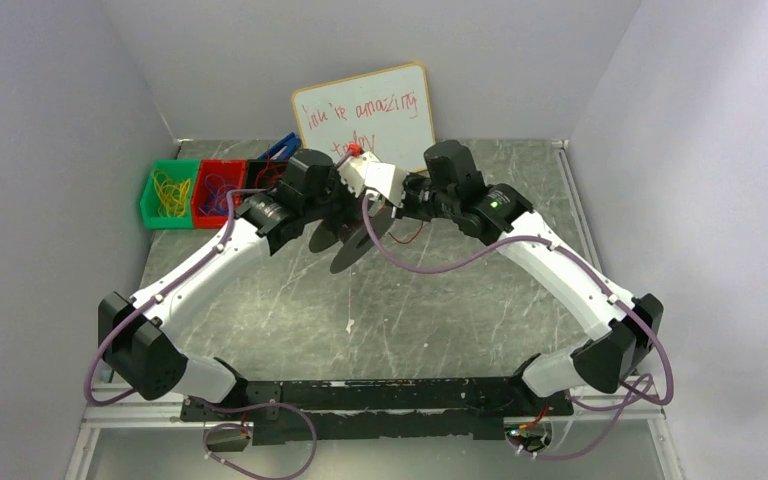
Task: Wrap the cables
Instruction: Wrap the cable around the cable reel.
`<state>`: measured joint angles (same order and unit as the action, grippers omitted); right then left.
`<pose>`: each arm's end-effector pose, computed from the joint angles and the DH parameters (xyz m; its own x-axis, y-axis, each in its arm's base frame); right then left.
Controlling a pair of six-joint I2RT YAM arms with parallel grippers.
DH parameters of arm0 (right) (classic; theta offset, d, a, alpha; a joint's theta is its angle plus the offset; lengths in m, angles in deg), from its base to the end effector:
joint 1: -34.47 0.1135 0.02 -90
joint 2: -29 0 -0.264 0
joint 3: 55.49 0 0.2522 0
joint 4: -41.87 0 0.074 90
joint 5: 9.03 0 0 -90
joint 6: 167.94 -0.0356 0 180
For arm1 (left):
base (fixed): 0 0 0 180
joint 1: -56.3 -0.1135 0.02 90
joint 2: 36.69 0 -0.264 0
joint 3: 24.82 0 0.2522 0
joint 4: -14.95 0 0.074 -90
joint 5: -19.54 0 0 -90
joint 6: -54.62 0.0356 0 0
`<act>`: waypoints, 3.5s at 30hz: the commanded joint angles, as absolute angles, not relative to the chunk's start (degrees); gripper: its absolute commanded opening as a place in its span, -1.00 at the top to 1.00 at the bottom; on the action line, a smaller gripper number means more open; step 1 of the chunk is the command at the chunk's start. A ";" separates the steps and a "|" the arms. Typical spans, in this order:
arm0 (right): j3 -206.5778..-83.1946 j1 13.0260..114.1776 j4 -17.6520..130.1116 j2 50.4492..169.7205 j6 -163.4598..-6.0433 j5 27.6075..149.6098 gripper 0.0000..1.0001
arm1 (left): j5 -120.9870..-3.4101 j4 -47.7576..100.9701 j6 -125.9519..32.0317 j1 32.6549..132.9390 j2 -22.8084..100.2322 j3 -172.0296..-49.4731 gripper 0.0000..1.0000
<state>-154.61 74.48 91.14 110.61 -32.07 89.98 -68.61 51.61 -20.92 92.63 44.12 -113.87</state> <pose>0.2375 0.2067 0.3931 0.2483 -0.7172 -0.6512 -0.8025 0.2242 -0.5529 0.2602 -0.1928 0.3581 -0.2177 0.4699 -0.8555 0.6913 0.6930 0.2047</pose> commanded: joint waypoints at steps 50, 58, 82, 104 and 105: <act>-141.86 57.06 75.41 108.37 -52.79 119.63 0.74 | -38.48 65.21 -38.39 81.70 44.59 -143.22 0.95; -138.27 57.06 74.44 107.69 -52.91 119.53 0.74 | -47.92 63.42 -44.38 80.40 45.17 -144.90 0.95; -136.32 58.92 76.28 107.53 -49.15 114.76 0.95 | -62.52 65.26 -60.63 75.75 46.69 -145.28 0.95; -138.73 73.69 85.96 106.70 -38.79 102.98 1.00 | -72.28 66.50 -65.61 72.20 46.58 -142.74 0.95; -139.11 74.48 86.48 106.90 -38.18 102.15 1.00 | -72.97 66.58 -65.59 72.21 46.66 -142.73 0.95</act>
